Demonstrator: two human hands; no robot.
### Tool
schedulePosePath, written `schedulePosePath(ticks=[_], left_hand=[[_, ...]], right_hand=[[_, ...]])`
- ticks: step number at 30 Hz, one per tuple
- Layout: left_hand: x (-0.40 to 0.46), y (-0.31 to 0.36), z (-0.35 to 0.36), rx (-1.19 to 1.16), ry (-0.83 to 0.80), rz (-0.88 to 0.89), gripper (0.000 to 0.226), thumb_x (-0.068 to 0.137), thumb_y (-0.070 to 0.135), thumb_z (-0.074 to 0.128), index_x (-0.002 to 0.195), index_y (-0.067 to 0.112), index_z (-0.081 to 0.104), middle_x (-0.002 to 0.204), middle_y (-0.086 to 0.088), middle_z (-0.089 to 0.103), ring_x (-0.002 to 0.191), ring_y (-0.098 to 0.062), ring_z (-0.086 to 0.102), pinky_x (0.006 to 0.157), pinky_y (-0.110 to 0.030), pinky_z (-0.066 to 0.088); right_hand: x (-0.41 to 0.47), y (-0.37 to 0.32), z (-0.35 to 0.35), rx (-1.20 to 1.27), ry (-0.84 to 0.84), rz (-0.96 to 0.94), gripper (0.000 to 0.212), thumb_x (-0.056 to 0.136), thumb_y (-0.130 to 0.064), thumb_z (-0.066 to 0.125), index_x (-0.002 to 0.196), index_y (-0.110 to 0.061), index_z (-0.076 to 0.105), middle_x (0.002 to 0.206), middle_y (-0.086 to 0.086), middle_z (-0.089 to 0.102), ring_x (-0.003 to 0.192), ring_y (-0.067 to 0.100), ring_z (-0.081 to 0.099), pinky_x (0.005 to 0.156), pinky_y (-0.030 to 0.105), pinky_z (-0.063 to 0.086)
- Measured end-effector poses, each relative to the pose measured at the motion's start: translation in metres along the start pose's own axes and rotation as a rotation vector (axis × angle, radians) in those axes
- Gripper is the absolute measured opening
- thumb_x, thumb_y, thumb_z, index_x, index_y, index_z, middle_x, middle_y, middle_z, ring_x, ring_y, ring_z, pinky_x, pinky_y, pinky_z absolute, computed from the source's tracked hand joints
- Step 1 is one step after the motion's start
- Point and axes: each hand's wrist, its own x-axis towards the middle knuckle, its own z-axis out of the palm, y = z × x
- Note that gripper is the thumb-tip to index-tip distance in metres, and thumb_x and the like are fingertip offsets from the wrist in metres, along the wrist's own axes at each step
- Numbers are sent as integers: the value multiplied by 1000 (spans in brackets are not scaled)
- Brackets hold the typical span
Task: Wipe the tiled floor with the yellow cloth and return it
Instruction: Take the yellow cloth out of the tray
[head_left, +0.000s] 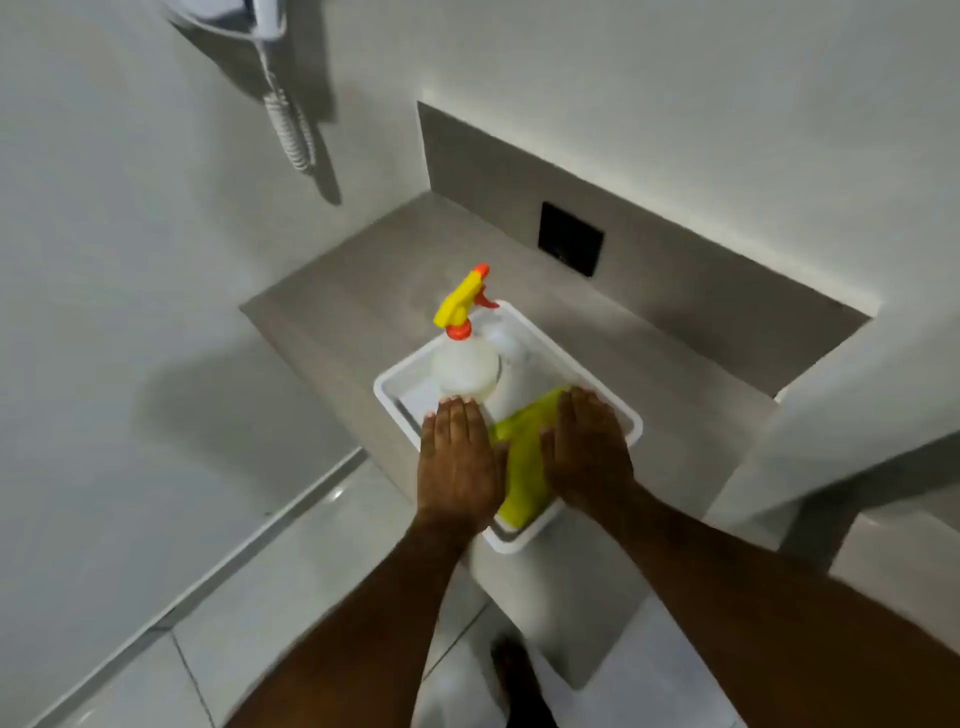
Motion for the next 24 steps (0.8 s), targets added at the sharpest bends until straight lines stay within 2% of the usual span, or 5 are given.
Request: schedulePosePath(ticks=[3,6,12,16,24], left_hand=[[11,3,8,130,-139,-29,66,97,50,27,134,-2,44,126,-22,59,115,-40,55,104,-49,36],[23,4,11,174,-245,-55,55,94,51,35,118,5,54,110,-15,67,99,-37,63,89,-44,41],[47,-4,14,-84,-411,-189,25,84,34,56,99,14,58,103,-10,68,96,-33,66,86,-42,52],[48,-12,-1,-306,-316,-212,12,84,22,54,91,12,58,97,-13,67,94,-36,65,72,-36,51],[-5,-124,-95,-544,-65,-281,12,78,25,69,83,13,69,83,-12,73,82,-32,67,72,-41,53]], right_hand=[[11,4,10,52,-102,89,34,76,-9,68,104,11,65,97,28,68,88,47,68,83,52,56],[23,1,14,-31,-211,189,29,85,-15,54,109,0,62,107,19,66,100,41,63,92,48,48],[41,-16,8,-17,-245,307,28,88,-16,55,114,-6,57,118,17,64,111,37,60,94,47,49],[51,-26,-20,273,-291,493,34,84,-17,66,116,-4,62,119,19,66,112,37,64,94,45,54],[39,-118,-75,565,-205,283,25,79,-26,69,96,-8,70,88,11,70,93,34,67,74,28,44]])
